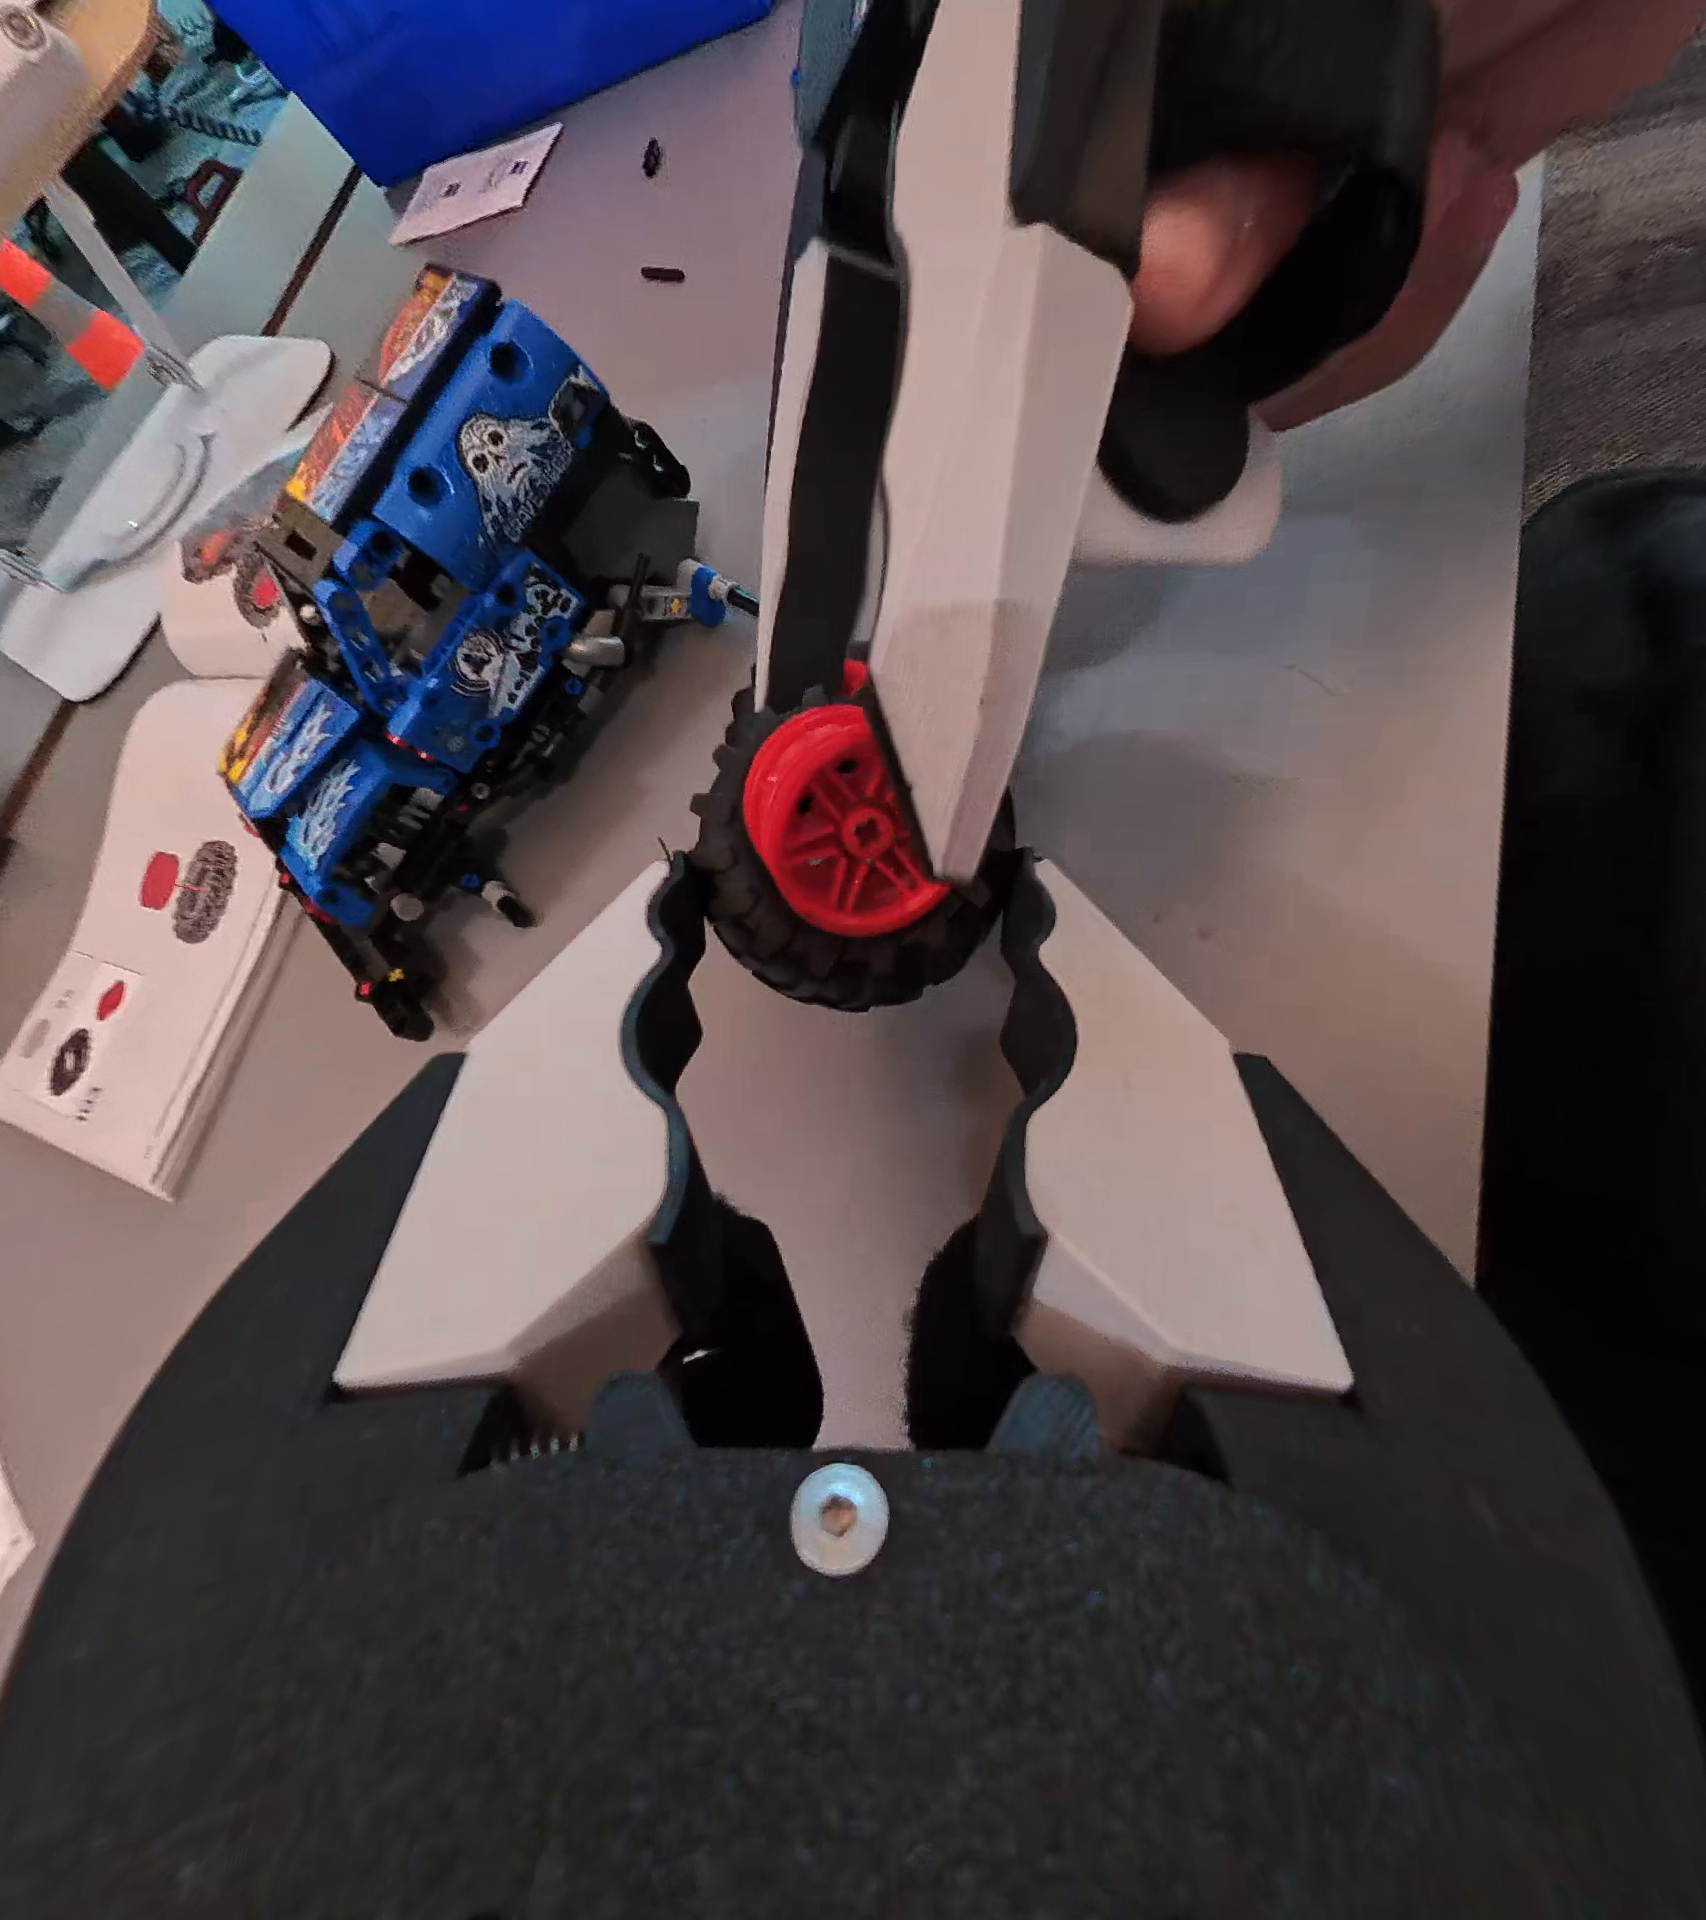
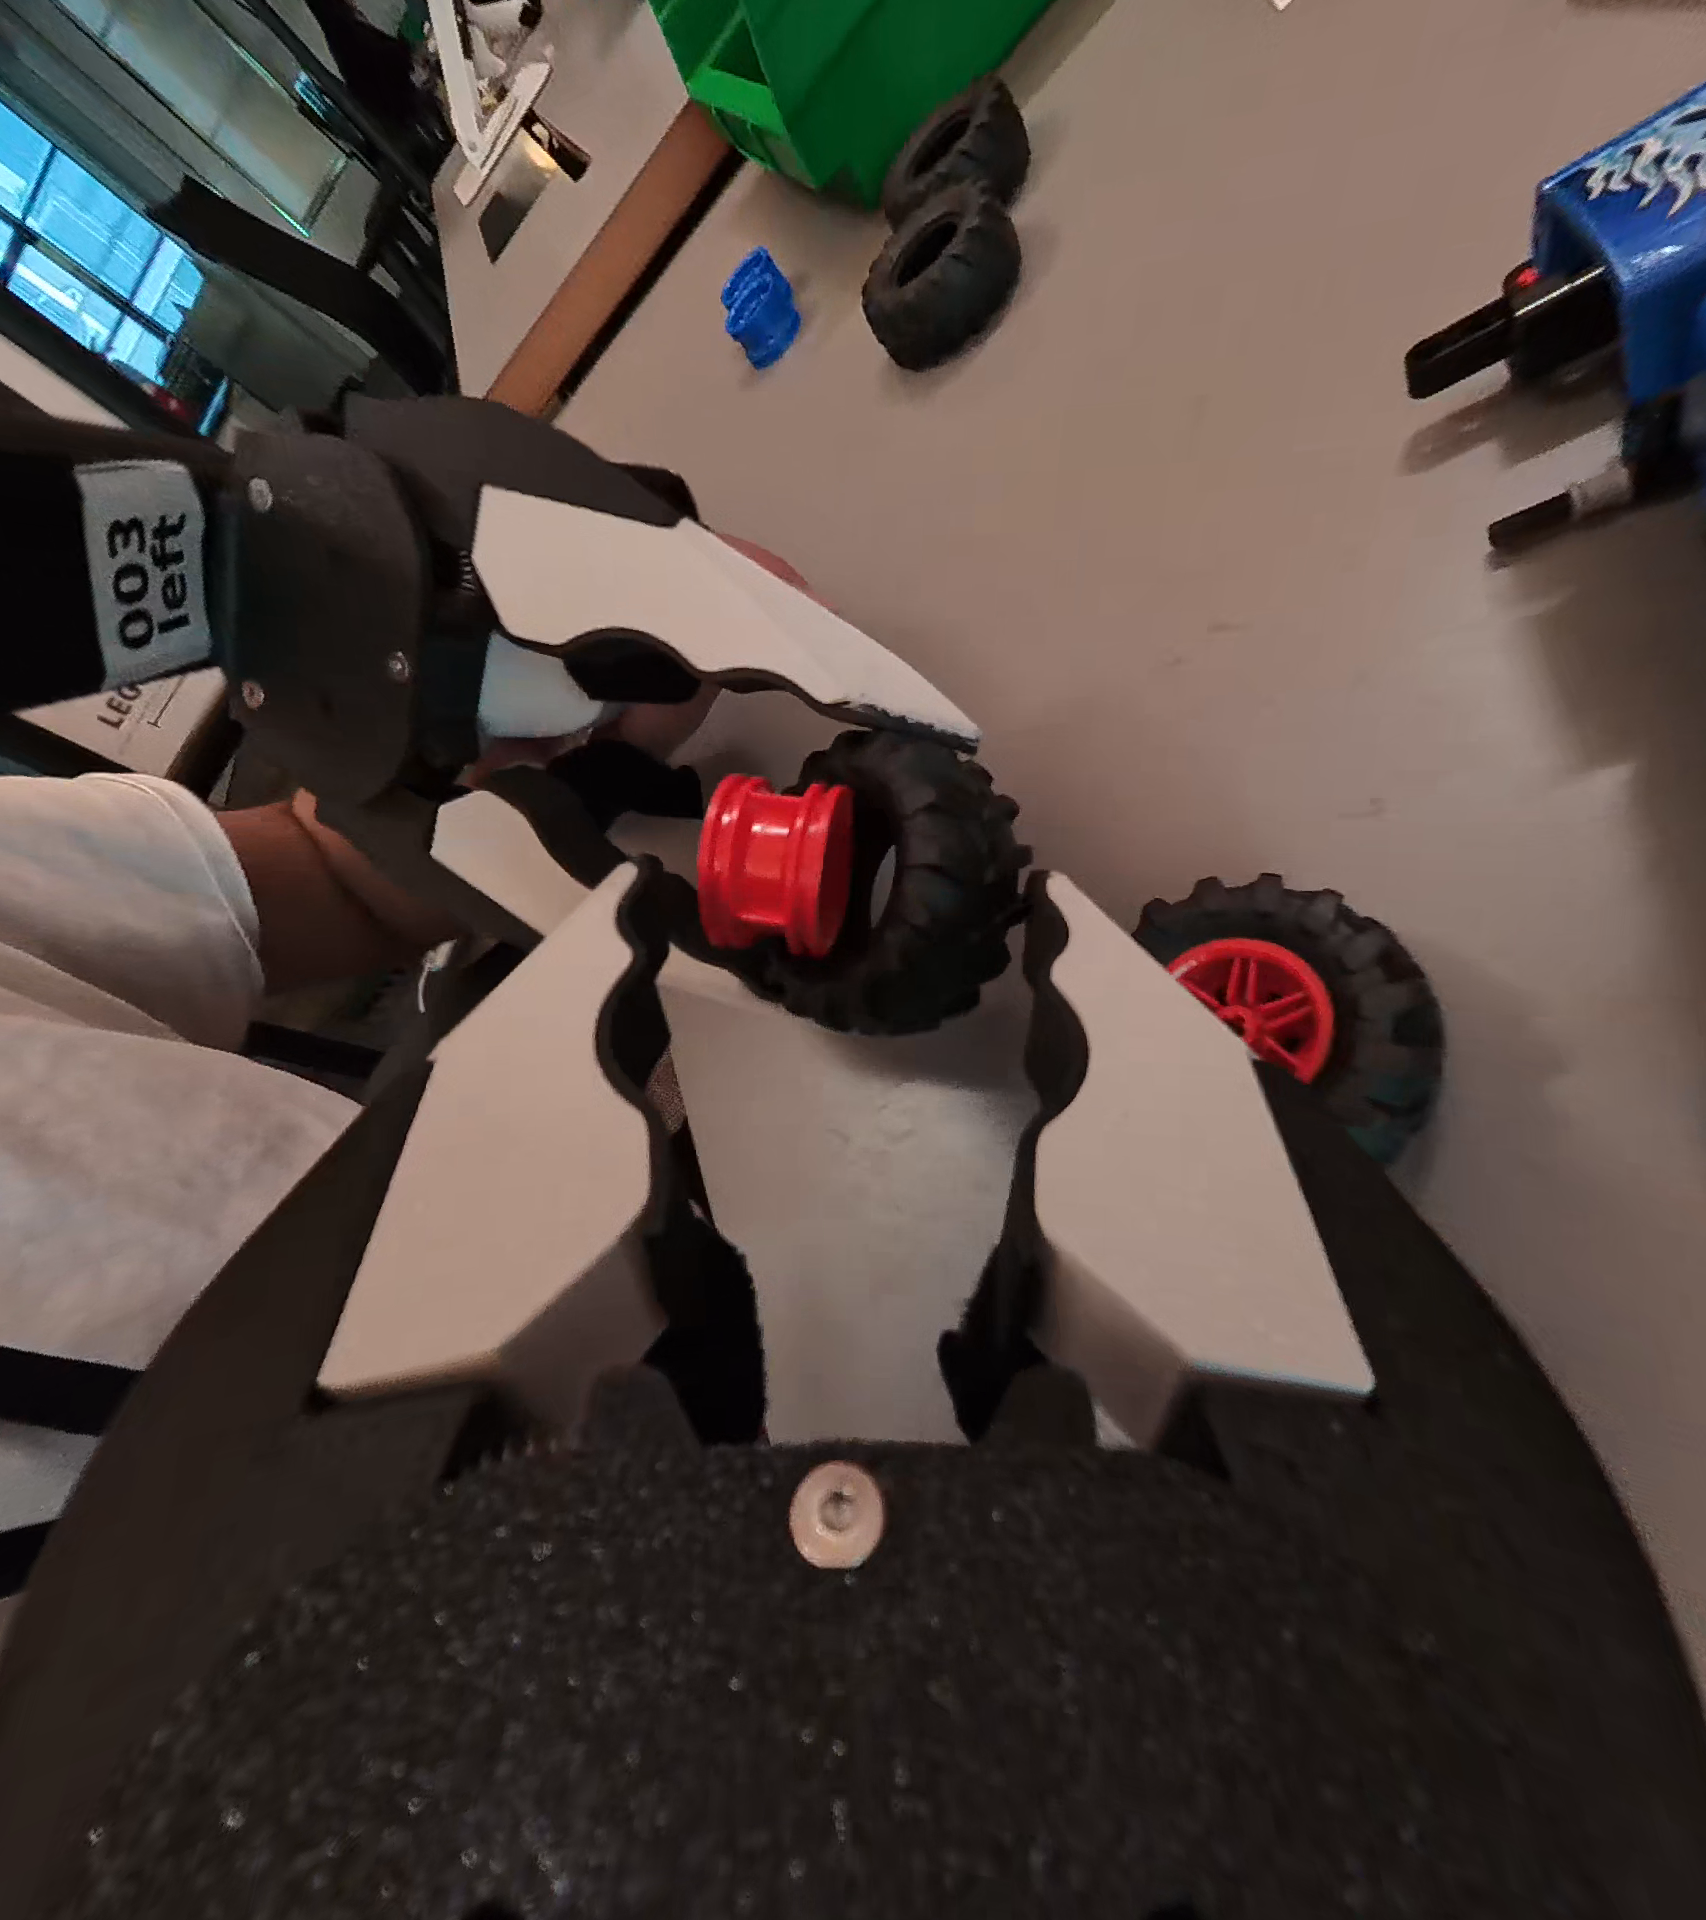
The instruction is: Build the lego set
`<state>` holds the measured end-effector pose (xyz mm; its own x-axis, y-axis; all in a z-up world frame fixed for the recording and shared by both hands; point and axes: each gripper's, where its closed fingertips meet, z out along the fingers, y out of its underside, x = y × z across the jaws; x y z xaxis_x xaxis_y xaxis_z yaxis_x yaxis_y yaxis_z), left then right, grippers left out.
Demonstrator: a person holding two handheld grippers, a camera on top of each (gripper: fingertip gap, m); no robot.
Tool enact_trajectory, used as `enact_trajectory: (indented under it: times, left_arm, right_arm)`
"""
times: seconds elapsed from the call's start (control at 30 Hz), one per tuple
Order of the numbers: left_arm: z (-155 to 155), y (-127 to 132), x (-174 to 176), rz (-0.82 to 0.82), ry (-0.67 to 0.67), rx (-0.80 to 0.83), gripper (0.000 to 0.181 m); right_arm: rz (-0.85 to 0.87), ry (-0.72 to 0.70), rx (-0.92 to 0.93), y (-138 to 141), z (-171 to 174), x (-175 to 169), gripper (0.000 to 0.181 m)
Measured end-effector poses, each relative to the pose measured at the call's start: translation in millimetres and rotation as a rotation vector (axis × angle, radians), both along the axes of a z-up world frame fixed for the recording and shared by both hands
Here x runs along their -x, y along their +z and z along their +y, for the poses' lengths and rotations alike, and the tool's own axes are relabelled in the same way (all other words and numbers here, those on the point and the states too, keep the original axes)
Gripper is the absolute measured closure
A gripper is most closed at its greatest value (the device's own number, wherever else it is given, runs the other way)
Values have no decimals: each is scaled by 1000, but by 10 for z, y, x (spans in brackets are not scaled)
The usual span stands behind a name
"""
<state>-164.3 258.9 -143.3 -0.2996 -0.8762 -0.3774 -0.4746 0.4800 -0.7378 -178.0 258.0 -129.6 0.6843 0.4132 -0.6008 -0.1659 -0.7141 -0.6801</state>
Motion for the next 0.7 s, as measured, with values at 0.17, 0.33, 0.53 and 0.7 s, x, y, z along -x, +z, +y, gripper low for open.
enact_trajectory:
  times: [0.17,0.33,0.53,0.7]
  left_arm:
    - [1,72,-3,-38,16,-119,125]
    - [-8,89,-38,-64,25,-338,125]
    - [-83,143,-68,-76,9,-328,125]
    - [-121,200,-79,-100,27,-214,125]
  right_arm:
    - [60,-18,-41,92,-6,-70,131]
    - [-31,-3,-75,57,-49,-97,131]
    - [81,58,-29,36,-103,52,130]
    - [162,84,-24,126,-132,42,135]
